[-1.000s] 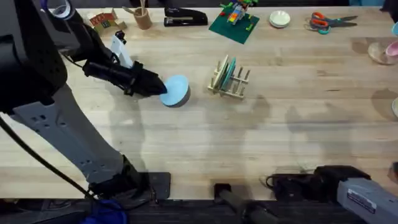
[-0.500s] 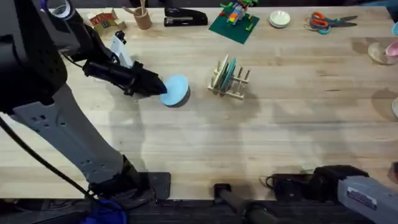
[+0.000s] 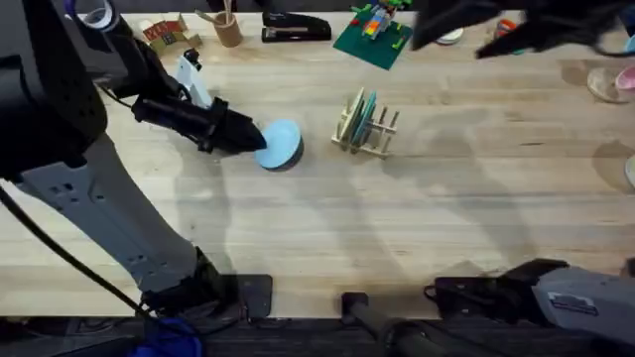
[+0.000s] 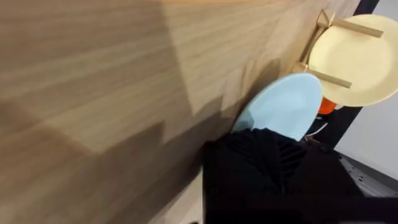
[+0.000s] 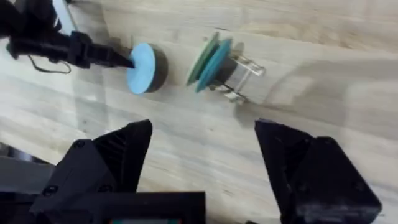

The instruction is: Pick up the plates from the table one by one and place each into a slot on the dish rack.

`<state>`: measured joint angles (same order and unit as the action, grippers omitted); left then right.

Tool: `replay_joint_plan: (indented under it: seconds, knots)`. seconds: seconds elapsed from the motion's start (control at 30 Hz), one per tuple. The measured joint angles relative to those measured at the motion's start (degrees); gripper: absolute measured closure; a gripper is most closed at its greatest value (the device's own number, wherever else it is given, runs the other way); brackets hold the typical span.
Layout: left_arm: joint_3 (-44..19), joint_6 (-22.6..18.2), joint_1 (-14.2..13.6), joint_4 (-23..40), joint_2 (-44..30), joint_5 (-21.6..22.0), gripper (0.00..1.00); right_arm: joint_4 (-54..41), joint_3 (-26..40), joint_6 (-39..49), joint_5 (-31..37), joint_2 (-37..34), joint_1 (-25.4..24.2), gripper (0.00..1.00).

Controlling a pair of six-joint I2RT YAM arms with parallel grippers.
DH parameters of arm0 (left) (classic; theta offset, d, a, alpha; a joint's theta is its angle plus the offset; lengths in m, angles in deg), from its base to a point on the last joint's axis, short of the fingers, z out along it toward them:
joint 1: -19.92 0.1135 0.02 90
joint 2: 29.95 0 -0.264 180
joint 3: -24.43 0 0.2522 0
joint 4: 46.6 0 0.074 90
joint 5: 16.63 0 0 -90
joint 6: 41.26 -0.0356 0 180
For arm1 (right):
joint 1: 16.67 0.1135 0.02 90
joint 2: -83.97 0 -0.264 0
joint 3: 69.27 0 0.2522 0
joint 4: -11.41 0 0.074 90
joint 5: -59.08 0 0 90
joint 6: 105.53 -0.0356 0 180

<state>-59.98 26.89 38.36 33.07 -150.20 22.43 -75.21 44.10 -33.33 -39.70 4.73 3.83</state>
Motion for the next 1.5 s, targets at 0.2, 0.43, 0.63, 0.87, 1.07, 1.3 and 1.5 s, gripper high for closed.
replay_joint_plan:
  seconds: [0.2, 0.43, 0.63, 0.87, 1.07, 1.3, 1.5]
  knots:
    - [0.0, 0.0, 0.0, 0.0, 0.0, 0.0, 0.961, 4.4, 0.0, -1.4, 0.5, -4.9, 6.7, 0.008]
    - [0.0, 0.0, 0.0, 0.0, 0.0, 0.0, 0.96, 7.9, 0.0, -3.4, -0.8, -11.2, 11.3, 0.007]
    - [0.0, 0.0, 0.0, 0.0, 0.0, 0.0, 0.96, 10.8, 0.0, -8.3, -1.6, -16.8, 15.0, 0.007]
    - [0.0, 0.0, 0.0, 0.0, 0.0, 0.0, 0.96, 12.0, 0.0, -17.7, -1.7, -20.8, 19.1, 0.008]
    - [0.0, 0.0, 0.0, 0.0, 0.0, 0.0, 0.961, 12.0, 0.0, -29.0, -2.0, -22.5, 20.0, 0.007]
    - [0.0, 0.0, 0.0, 0.0, 0.0, 0.0, 0.96, 12.1, 0.0, -35.7, -2.0, -23.1, 21.0, 0.008]
    - [0.0, 0.0, 0.0, 0.0, 0.0, 0.0, 0.96, 12.1, 0.0, -37.9, -2.0, -24.8, 21.7, 0.008]
